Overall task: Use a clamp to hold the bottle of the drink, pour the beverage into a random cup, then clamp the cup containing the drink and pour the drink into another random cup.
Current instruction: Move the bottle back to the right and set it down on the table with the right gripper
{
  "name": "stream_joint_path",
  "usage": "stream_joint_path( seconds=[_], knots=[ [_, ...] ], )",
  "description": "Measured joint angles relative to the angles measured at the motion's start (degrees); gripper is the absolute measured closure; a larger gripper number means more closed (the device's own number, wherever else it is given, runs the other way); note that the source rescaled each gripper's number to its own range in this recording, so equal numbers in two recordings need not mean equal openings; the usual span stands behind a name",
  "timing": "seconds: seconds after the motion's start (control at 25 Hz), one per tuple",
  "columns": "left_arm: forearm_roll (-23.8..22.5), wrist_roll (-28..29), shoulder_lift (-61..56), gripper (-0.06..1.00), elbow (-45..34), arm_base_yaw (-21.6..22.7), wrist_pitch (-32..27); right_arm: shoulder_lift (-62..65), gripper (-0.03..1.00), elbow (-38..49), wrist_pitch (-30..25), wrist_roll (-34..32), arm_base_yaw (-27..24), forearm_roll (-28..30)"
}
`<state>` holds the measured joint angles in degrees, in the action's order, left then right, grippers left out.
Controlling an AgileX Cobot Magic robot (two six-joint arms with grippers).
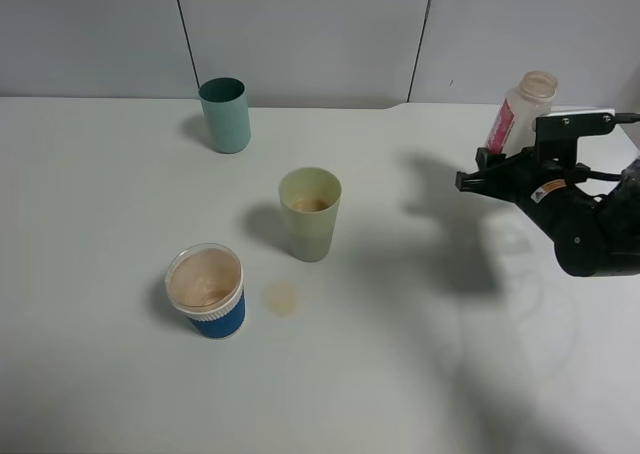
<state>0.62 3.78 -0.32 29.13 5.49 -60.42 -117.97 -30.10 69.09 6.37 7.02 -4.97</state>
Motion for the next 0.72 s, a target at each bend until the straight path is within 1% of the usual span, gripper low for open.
stream_joint_path(
  seconds=[0.2,0.44,0.72],
  knots=[
    [0.0,0.0,0.0,-0.01,0.0,0.0,0.0,-1.9,0.97,-0.5,0.0,0.0,0.0,-0.5],
    [0.0,0.0,0.0,-0.01,0.0,0.0,0.0,-4.5,0.97,-4.5,0.0,0.3,0.0,-0.5],
    [0.0,0.0,0.0,-0.01,0.0,0.0,0.0,-8.0,0.97,-7.0,0.0,1.7,0.0,-0.5]
  ],
)
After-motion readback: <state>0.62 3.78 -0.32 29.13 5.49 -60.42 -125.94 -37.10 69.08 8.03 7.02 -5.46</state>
